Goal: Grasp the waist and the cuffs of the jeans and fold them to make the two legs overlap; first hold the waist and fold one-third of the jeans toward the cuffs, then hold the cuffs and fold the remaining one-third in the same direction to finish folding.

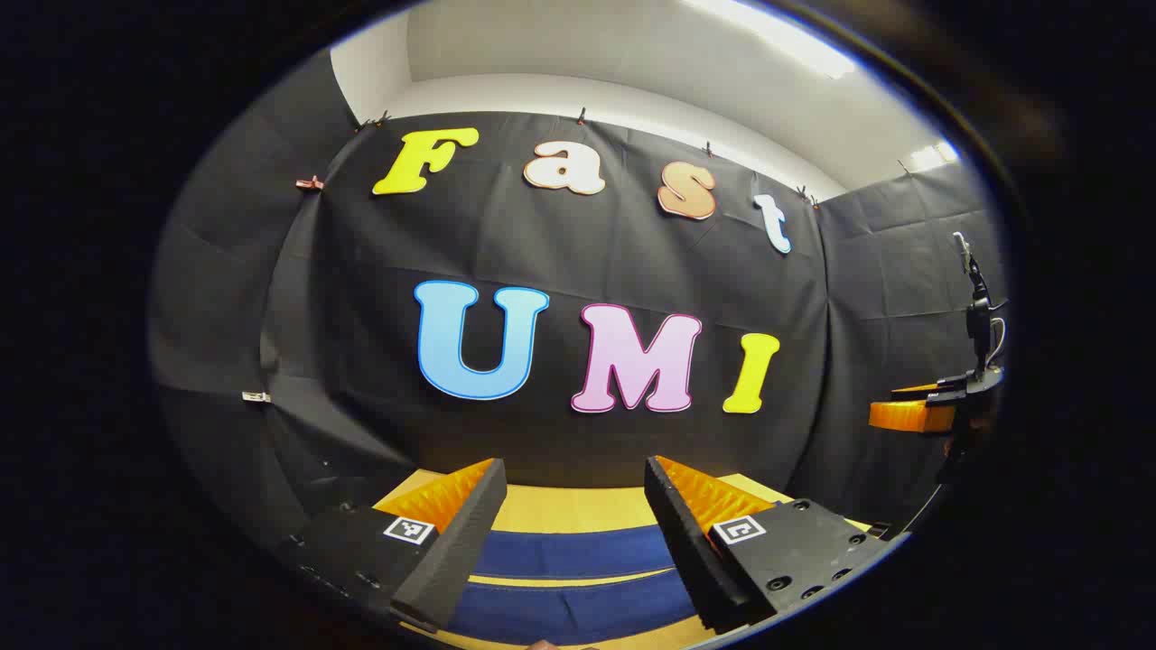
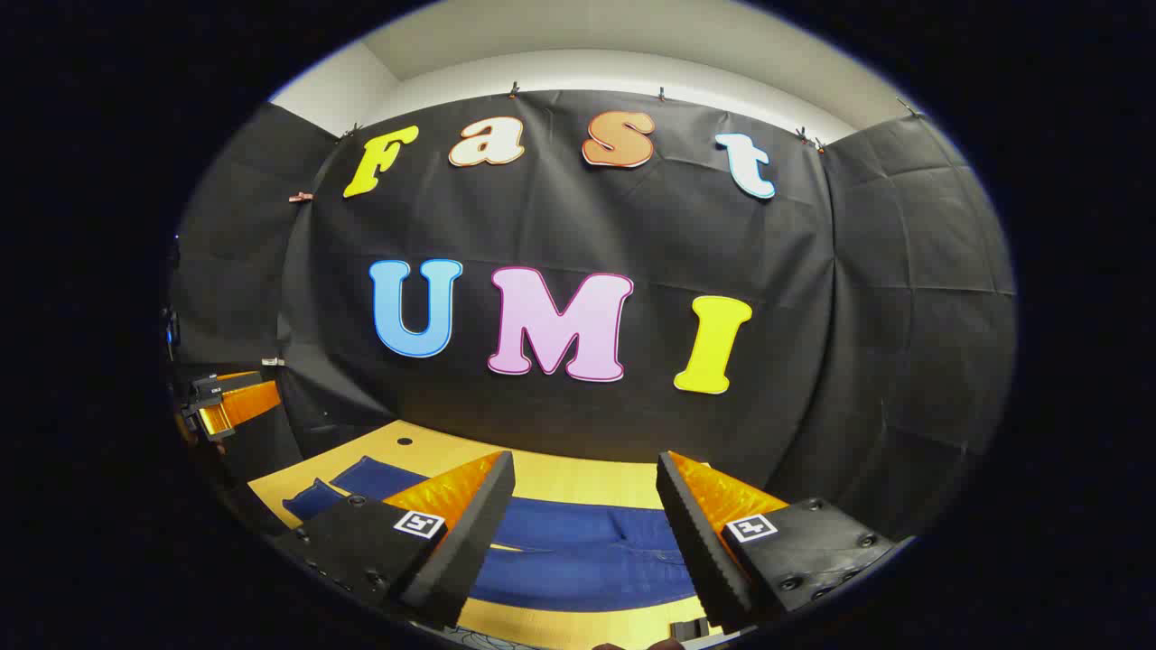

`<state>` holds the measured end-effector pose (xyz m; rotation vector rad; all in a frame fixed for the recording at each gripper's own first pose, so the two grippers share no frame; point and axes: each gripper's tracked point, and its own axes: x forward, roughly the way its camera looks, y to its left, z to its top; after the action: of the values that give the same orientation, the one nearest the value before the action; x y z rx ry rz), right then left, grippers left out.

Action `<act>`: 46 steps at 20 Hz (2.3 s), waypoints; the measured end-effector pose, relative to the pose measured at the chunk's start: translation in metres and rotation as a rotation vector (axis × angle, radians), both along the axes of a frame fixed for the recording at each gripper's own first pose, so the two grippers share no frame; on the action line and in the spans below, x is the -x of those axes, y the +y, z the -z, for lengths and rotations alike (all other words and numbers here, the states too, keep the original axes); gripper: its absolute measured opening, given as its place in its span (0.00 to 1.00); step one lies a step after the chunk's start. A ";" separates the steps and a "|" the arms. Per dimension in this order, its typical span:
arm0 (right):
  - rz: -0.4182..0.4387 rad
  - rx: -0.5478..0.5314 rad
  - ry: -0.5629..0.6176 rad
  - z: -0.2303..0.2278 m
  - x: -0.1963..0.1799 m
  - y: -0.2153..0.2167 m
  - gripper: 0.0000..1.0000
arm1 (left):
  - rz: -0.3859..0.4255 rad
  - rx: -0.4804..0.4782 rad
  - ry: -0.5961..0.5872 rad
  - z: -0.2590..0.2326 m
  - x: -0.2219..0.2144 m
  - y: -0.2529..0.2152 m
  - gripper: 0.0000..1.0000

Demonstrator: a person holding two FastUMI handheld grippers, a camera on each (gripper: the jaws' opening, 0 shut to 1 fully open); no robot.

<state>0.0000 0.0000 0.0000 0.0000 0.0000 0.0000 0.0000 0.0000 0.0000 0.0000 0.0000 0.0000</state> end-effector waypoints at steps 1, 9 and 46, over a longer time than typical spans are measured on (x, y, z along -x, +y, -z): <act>-0.001 -0.001 0.004 0.001 0.002 0.000 0.97 | 0.009 -0.004 0.004 0.001 0.000 -0.002 0.96; -0.001 0.012 0.015 0.003 0.008 -0.003 0.97 | 0.078 0.019 0.004 0.000 -0.001 -0.012 0.96; -0.633 0.628 1.171 0.385 -0.079 -0.157 0.98 | 0.645 -0.673 1.247 0.326 0.047 0.176 0.98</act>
<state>0.0786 -0.1572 -0.3849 -0.6280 1.1706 0.6326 -0.0472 0.1757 -0.3263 0.6734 1.2466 -0.6455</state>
